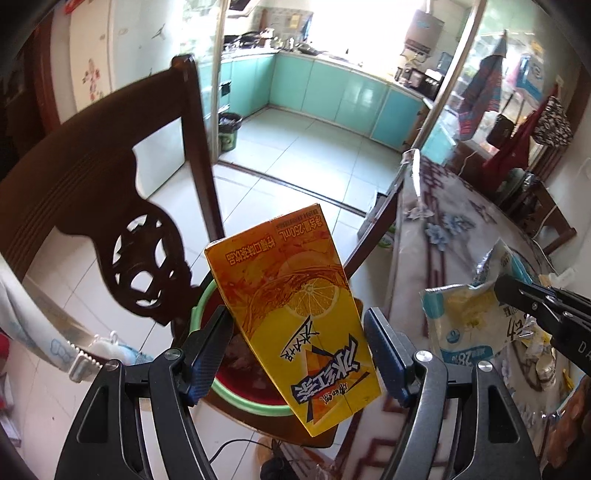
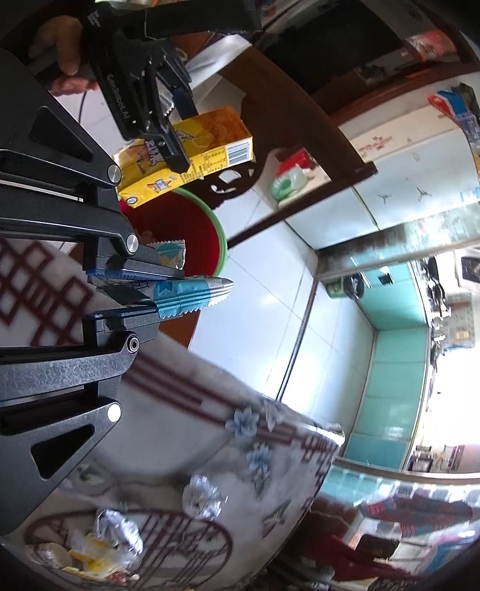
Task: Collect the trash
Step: 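Carry the blue-white wrapper and lemon tea carton above the red bucket with both tools, then open both tools above the red bucket to drop the wrapper and carton, then grasp the white printed paper cup with the right tool while the left tool grasps the crumpled silver wrapper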
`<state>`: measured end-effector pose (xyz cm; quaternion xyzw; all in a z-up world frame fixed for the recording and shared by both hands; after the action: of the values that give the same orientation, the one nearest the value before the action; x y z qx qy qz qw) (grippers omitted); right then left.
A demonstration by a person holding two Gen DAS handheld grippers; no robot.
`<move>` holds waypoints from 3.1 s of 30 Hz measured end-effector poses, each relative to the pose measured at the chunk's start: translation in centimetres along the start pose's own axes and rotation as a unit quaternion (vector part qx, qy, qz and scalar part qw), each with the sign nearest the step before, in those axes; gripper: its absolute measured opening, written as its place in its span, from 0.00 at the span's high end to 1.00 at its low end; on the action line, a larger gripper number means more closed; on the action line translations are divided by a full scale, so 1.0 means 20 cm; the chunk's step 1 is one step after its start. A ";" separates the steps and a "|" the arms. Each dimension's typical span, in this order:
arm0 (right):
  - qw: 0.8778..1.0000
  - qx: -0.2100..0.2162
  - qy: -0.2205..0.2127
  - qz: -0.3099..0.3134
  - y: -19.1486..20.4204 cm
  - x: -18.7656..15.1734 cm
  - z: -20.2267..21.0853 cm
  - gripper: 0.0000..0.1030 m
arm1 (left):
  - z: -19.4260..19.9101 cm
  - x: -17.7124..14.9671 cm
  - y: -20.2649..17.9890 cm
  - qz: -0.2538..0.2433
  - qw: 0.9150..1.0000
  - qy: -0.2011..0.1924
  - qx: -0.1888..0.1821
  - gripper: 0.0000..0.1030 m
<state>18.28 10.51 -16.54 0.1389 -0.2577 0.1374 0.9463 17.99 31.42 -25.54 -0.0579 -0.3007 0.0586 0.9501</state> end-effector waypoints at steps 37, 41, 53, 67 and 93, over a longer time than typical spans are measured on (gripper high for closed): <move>0.999 0.041 0.003 0.012 0.17 0.13 -0.21 0.37 | -0.23 0.03 0.19 0.006 0.999 0.038 0.037 0.29; 0.999 0.033 -0.003 0.013 0.15 0.14 -0.17 0.37 | -0.20 0.03 0.19 0.015 0.999 0.033 0.035 0.29; 0.993 -0.092 -0.010 -0.071 -0.51 -0.13 0.19 0.36 | -0.17 0.06 -0.36 -0.053 0.997 0.032 -0.050 0.29; 0.943 -0.292 0.130 -0.094 -1.90 -0.89 0.65 0.28 | -0.08 -0.12 -1.37 -0.136 0.981 0.051 -0.128 0.29; 0.971 -0.154 0.059 -0.171 -2.08 -1.01 0.71 0.61 | -0.55 -0.21 -2.41 -0.188 0.960 0.097 -0.183 0.29</move>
<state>8.96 -36.42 -23.31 0.0247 -0.1917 -0.0602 0.9793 24.58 -17.64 -29.91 -0.1786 -0.2182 -0.1825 0.9419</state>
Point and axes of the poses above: each gripper's, at about its wrist camera, not at the fingertips, and z roughly against the way its jaws point, y to its left, x to its top, the point moved 10 cm from there along -z, roughly the way its jaws point, and after that the axes turned 5 degrees about -z, right-handed, at the moved point
